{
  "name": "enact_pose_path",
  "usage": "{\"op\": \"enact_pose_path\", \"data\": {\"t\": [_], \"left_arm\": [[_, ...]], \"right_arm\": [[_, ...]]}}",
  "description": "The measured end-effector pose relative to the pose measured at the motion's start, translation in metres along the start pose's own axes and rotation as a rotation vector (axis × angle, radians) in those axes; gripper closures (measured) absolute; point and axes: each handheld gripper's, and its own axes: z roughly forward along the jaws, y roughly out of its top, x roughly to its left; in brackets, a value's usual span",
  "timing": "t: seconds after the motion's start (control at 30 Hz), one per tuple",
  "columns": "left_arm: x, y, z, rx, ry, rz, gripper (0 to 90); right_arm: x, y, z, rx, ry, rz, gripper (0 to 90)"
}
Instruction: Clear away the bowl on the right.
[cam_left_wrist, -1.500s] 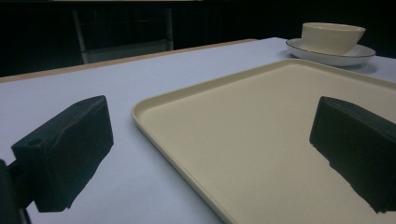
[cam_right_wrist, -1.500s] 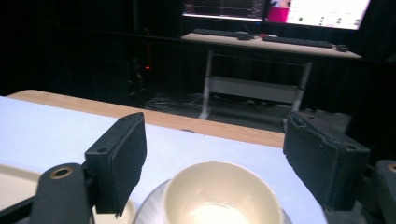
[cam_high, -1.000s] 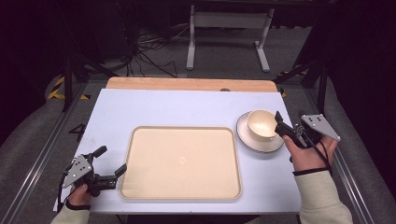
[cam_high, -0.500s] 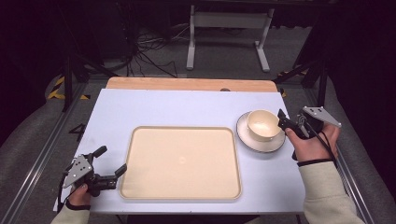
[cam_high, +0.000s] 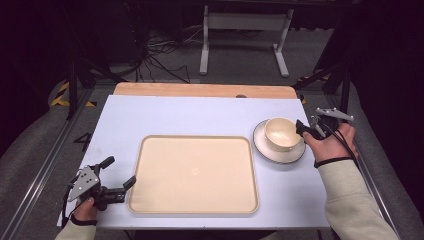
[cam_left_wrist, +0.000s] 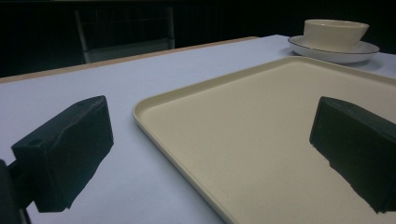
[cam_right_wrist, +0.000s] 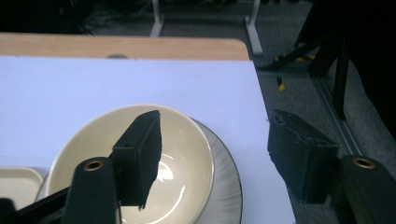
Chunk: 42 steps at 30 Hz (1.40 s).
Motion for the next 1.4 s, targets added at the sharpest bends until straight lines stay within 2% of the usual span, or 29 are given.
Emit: {"op": "enact_pose_path", "data": {"t": [0.1,0.23,0.43,0.7,0.77,0.9,1.03,1.4], "left_arm": [[-0.001,0.0,0.0,0.0,-0.001,0.012,0.2],[-0.002,0.0,0.0,-0.006,0.001,0.014,0.2],[-0.001,0.0,0.0,-0.002,-0.002,0.016,0.2],[-0.001,0.0,0.001,0.003,-0.006,0.01,0.2],[0.0,0.0,0.0,0.007,-0.007,0.009,0.2],[0.0,0.0,0.001,0.006,-0.006,0.009,0.2],[0.0,0.0,0.0,0.007,-0.007,0.011,0.2],[-0.001,0.0,0.0,0.004,-0.005,0.013,0.2]], "right_arm": [[-0.001,0.003,0.008,0.055,-0.015,-0.001,38.0],[-0.002,0.006,0.02,0.143,-0.018,0.031,37.7],[-0.002,0.008,0.034,0.216,-0.034,0.045,38.3],[-0.005,0.008,0.045,0.285,-0.03,0.061,43.2],[-0.007,0.008,0.047,0.302,-0.023,0.052,44.4],[-0.009,0.008,0.051,0.354,-0.007,0.071,46.3],[-0.009,0.008,0.056,0.381,-0.006,0.078,47.8],[-0.008,0.005,0.071,0.489,0.016,0.096,61.3]]}}
